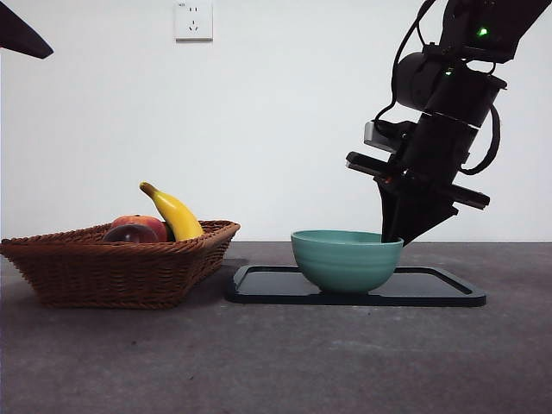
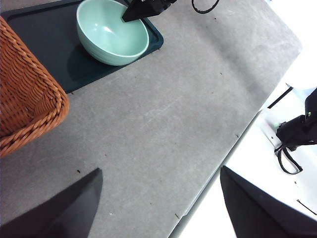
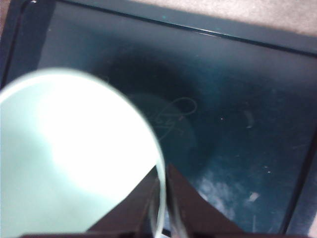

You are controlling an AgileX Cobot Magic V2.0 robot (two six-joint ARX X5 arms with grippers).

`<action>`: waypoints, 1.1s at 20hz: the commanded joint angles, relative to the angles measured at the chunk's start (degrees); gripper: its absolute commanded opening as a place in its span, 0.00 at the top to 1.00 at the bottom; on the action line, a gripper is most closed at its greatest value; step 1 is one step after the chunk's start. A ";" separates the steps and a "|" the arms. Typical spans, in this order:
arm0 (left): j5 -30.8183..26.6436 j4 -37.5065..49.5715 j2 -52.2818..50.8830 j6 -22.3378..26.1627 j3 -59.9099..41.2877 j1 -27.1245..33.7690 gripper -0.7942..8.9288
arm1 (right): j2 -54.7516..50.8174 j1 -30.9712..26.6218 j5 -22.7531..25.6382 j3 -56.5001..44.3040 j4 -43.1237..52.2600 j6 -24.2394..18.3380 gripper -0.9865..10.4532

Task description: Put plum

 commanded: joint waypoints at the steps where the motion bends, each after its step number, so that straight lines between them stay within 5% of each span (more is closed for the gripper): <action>1: 0.26 0.28 0.35 0.59 0.46 -0.20 0.53 | -0.37 0.07 0.15 1.57 0.52 -0.44 0.90; 15: 0.26 0.31 0.35 0.61 0.46 -0.20 0.53 | -30.75 3.48 -0.22 0.28 -15.06 -3.98 0.90; 22: 0.24 0.31 0.35 0.61 0.46 -0.20 0.53 | -37.09 10.49 0.22 -14.25 -9.99 -3.17 0.90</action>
